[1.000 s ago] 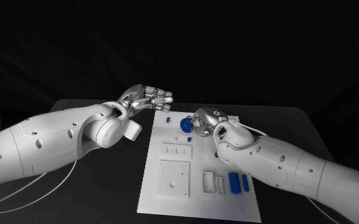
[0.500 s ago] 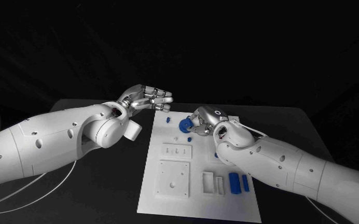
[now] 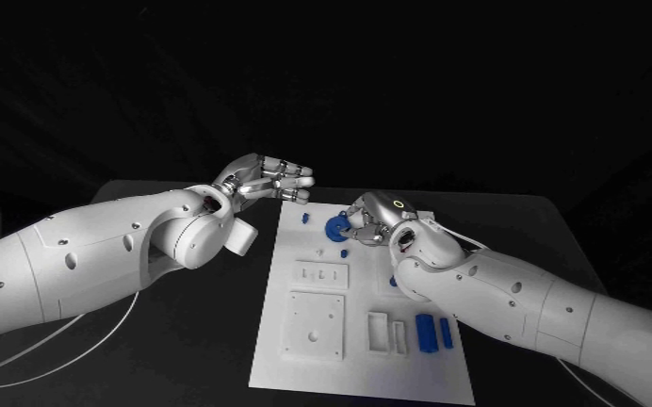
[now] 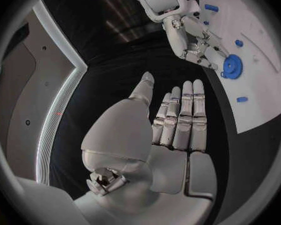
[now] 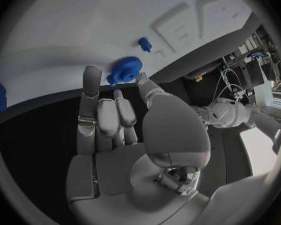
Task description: Assemble the parts on the task board
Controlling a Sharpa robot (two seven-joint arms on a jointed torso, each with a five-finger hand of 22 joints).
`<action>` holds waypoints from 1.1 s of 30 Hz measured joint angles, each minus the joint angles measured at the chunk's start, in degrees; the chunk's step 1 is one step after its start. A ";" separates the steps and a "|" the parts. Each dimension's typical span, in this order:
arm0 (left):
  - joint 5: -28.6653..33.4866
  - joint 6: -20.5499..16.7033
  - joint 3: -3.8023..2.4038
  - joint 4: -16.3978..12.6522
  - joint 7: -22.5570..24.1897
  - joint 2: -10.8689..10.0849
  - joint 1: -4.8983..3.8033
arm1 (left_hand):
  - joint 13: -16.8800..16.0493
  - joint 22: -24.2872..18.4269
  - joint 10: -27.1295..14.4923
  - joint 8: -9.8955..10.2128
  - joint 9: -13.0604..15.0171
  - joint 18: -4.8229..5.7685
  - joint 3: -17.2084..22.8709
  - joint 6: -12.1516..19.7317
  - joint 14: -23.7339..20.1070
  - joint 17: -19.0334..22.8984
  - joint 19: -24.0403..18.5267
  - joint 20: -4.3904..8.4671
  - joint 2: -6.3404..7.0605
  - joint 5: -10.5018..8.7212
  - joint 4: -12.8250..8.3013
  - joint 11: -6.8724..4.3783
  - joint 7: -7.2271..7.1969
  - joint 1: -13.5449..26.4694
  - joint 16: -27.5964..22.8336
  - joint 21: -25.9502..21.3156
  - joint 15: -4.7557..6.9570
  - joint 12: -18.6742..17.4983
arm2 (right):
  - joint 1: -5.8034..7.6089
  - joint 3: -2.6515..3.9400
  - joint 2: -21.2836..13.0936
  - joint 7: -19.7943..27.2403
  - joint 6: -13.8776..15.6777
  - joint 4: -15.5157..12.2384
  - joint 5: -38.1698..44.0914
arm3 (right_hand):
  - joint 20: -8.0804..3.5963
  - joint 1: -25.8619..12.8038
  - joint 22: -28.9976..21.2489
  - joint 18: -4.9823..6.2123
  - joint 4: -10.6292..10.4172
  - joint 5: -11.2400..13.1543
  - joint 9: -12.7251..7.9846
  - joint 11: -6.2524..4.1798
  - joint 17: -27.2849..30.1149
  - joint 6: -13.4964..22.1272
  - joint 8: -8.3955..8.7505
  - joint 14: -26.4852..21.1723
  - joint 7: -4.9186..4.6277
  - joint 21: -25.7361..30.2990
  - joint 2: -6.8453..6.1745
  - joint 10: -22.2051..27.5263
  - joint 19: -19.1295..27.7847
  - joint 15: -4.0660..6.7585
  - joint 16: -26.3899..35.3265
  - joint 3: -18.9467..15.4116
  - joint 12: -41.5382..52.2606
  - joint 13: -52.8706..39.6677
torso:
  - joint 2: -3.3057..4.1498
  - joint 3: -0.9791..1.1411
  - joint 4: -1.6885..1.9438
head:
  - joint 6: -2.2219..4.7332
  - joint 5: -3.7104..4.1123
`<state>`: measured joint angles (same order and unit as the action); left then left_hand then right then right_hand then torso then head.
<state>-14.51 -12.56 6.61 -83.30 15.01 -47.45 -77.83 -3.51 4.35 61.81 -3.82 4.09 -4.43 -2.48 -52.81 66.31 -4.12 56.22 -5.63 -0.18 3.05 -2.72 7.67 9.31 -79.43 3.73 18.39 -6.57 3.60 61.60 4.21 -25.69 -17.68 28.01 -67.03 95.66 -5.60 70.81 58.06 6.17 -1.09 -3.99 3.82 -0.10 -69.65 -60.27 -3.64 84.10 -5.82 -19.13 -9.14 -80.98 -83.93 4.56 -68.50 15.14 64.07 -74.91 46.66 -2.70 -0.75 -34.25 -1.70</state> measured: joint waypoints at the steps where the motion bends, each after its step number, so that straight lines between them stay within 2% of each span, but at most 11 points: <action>1: 0.00 0.00 0.00 0.01 0.00 0.00 0.00 | 0.00 0.00 0.00 0.00 0.00 0.00 0.00 0.00 0.00 0.00 0.00 0.00 0.00 0.00 0.00 0.00 0.00 0.00 0.00 0.00 0.00 0.00 | 0.00 0.00 -0.11 0.08 0.01 0.00 -0.14 | 0.00 0.00 0.00 0.00 0.14 -0.01 0.00 0.00 0.00 0.00 0.00 0.00 0.00 0.00 0.00 0.00 0.00 0.00 0.00 0.14 0.00 0.00 | 0.00 0.00 0.00 | 0.02 0.00; 4: 0.00 0.00 0.00 0.05 -0.01 0.00 0.00 | 0.00 0.00 0.00 0.00 0.00 0.00 0.00 0.00 0.00 0.00 0.00 0.00 0.00 0.00 0.00 0.00 0.00 0.00 0.00 0.00 0.00 0.00 | 0.00 0.01 -0.27 0.47 -0.12 0.17 -0.69 | 0.00 0.00 -0.10 0.00 0.98 -0.94 -0.03 0.00 0.06 0.76 0.00 -0.03 -0.10 0.00 0.00 0.00 0.00 -0.03 0.00 0.46 0.00 0.00 | 0.00 -0.01 0.00 | 0.09 -0.05; 5: 0.00 0.00 0.00 0.07 -0.01 0.00 0.00 | 0.00 0.00 0.00 0.00 0.00 0.00 0.00 0.00 0.00 0.00 0.00 0.00 0.00 0.00 0.00 0.00 0.00 0.00 0.00 0.00 0.00 0.00 | 0.00 0.01 -0.25 0.62 -0.24 0.26 -0.88 | 0.00 0.12 -0.11 0.00 1.29 -1.97 -0.07 0.00 0.06 1.23 0.00 -0.17 -0.13 0.00 0.12 0.00 0.00 -0.17 0.00 0.64 0.00 0.00 | 0.00 -0.03 0.00 | 0.11 -0.06; 7: 0.00 0.00 0.00 0.11 -0.01 0.00 0.00 | 0.00 0.00 0.00 0.00 0.00 0.00 0.00 0.00 0.00 0.00 0.00 0.00 0.00 0.00 0.00 0.00 0.00 0.00 0.00 0.00 0.00 0.00 | 0.00 0.01 -0.07 1.02 -0.73 0.51 -1.31 | 0.00 0.50 -0.11 0.00 2.65 -7.88 -0.23 -0.04 0.11 3.62 0.00 -0.18 0.15 0.18 0.75 0.04 0.00 -0.17 0.08 1.35 0.00 0.00 | -0.01 -0.03 0.01 | 0.14 -0.08; 8: 0.00 0.00 0.00 0.13 -0.01 0.00 0.00 | 0.00 0.00 0.00 0.00 0.00 0.00 0.00 0.00 0.00 0.00 0.00 0.00 0.00 0.00 0.00 0.00 0.00 0.00 0.00 0.00 0.00 0.00 | 0.00 0.01 0.02 1.20 -0.98 0.59 -1.47 | 0.00 0.16 -0.11 0.00 3.63 -9.72 -0.36 -0.34 0.17 5.61 0.00 -0.19 0.38 0.20 1.07 0.34 0.00 -0.16 0.23 1.82 0.00 0.00 | -0.02 -0.03 0.01 | 0.14 -0.09; 11: 0.00 0.01 0.00 0.16 -0.01 0.02 0.00 | 0.00 0.00 0.00 0.00 0.00 0.00 0.00 0.00 0.00 0.00 0.00 0.00 0.00 0.00 0.00 0.00 0.00 0.00 0.00 0.00 0.00 0.00 | 0.00 0.01 0.39 1.77 -2.03 0.83 -1.93 | -0.26 -1.07 -0.11 0.01 6.66 -11.99 -0.47 -1.37 0.17 9.58 0.06 -0.27 0.95 0.20 2.29 0.45 -0.15 0.61 0.23 3.06 -0.30 0.00 | -0.03 -0.03 0.03 | 0.18 -0.09; 14: 0.00 0.01 0.00 0.18 -0.02 0.04 0.00 | 0.00 0.00 0.00 0.00 0.00 0.00 0.00 0.00 0.00 0.00 0.00 0.00 0.00 0.00 0.00 0.00 0.00 0.00 0.00 0.00 0.00 0.00 | 0.00 0.01 0.78 2.25 -3.09 0.96 -2.30 | -0.86 -1.43 -0.11 -0.02 7.91 -12.00 -0.56 -1.88 0.17 12.94 0.23 -0.18 1.43 0.20 2.66 0.42 -0.02 0.89 0.31 2.66 -0.53 0.00 | -0.03 -0.03 0.03 | 0.19 -0.08; 16: 0.00 0.01 0.00 0.18 -0.02 0.04 0.00 | 0.00 0.00 0.00 0.00 0.00 0.00 0.00 0.00 0.00 0.00 0.00 0.00 0.00 0.00 0.00 0.00 0.00 0.00 0.00 0.00 0.00 0.00 | 0.00 0.01 0.98 2.46 -3.72 1.05 -2.46 | -0.87 -1.43 -0.11 -0.02 8.13 -12.00 -0.62 -1.87 0.17 13.77 0.23 -0.18 1.58 0.20 2.66 0.41 -0.02 0.89 0.51 2.10 -0.66 0.00 | -0.03 -0.03 0.02 | 0.20 -0.05; 29: 0.00 0.02 0.00 0.20 -0.07 0.10 0.00 | 0.00 0.00 0.00 0.00 0.00 0.00 0.00 0.00 0.00 0.00 0.00 0.00 -0.23 0.00 0.00 0.00 0.00 -0.23 0.00 0.00 0.00 0.00 | -0.01 0.00 2.16 3.15 -7.07 2.09 -3.01 | -0.86 -1.68 -0.16 -0.02 7.72 -11.76 -0.62 -2.07 0.17 13.84 0.22 -0.18 1.71 0.51 2.90 0.21 -0.01 0.88 0.51 0.91 -0.66 0.00 | 0.02 -0.07 0.04 | 0.06 0.09; 33: 0.00 0.02 0.00 0.23 -0.10 0.17 0.00 | 0.00 0.00 0.00 0.00 0.00 0.00 0.00 0.10 0.00 0.00 0.00 0.00 -0.23 0.00 0.00 0.00 0.10 -0.23 0.00 0.00 0.00 0.00 | 0.01 0.07 2.42 3.30 -7.68 2.44 -3.05 | -0.86 -1.90 -0.21 -0.89 7.57 -11.76 -0.72 -2.07 0.16 12.63 0.40 -0.18 1.41 0.51 3.12 0.21 -0.01 0.88 0.51 0.76 -0.66 0.00 | 0.02 -0.07 0.04 | -0.03 0.10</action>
<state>-14.51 -12.54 6.61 -83.07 14.91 -47.28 -77.83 -3.51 4.34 61.81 -3.82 4.09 -4.43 -2.48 -52.71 66.31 -4.12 56.22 -5.63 -0.42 3.05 -2.72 7.67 9.41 -79.66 3.73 18.39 -6.57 3.60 61.61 4.28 -23.27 -14.37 20.33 -64.59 92.61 -6.46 68.91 57.85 5.28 6.48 -15.76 3.10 -2.17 -69.48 -47.64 -3.25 83.92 -4.42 -18.62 -6.01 -80.78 -83.94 5.45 -68.00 15.90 63.41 -74.91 46.68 -2.77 -0.71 -34.28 -1.60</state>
